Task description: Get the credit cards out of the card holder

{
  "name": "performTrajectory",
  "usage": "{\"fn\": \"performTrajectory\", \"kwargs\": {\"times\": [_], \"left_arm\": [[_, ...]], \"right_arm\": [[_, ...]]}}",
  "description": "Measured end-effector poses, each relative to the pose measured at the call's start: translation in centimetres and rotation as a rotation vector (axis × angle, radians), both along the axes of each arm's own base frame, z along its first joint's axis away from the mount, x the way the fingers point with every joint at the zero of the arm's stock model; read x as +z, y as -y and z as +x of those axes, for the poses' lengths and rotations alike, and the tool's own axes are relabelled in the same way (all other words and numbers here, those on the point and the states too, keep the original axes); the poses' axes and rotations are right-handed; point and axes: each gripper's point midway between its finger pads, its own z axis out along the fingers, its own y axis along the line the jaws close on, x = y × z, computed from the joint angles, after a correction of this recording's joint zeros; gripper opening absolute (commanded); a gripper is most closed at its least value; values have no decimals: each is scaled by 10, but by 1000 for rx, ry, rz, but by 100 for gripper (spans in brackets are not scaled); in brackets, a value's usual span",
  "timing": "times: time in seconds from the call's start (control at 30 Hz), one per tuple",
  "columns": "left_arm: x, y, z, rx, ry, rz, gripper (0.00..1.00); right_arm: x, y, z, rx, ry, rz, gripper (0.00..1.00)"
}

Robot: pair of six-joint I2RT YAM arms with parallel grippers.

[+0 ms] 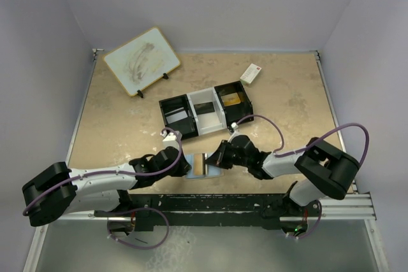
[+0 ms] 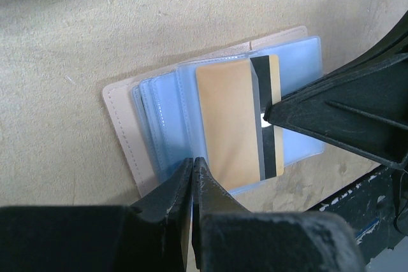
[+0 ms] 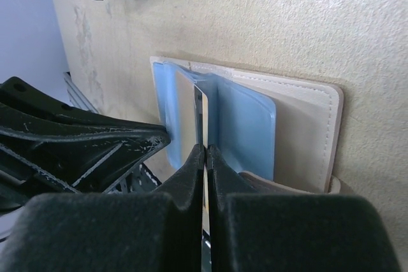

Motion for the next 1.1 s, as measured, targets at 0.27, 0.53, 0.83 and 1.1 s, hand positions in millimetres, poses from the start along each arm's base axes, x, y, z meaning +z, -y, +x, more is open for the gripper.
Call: {"fn": "performTrajectory", "kwargs": {"times": [0.27, 0.53, 0.83, 1.1], "left_arm": [[0, 0, 0, 2, 1, 1, 0], [-1, 1, 1, 2, 0, 2, 0], [1, 5, 1, -7, -1, -12, 18], [4, 11, 5, -6, 3, -13, 28]], "right_arm": [[-3, 6, 3, -9, -5, -12, 3], [-4, 7, 3, -1, -8, -4, 9], [-11, 2, 2, 20, -17, 19, 8], [-9, 3, 1, 16, -15, 23, 6]]}}
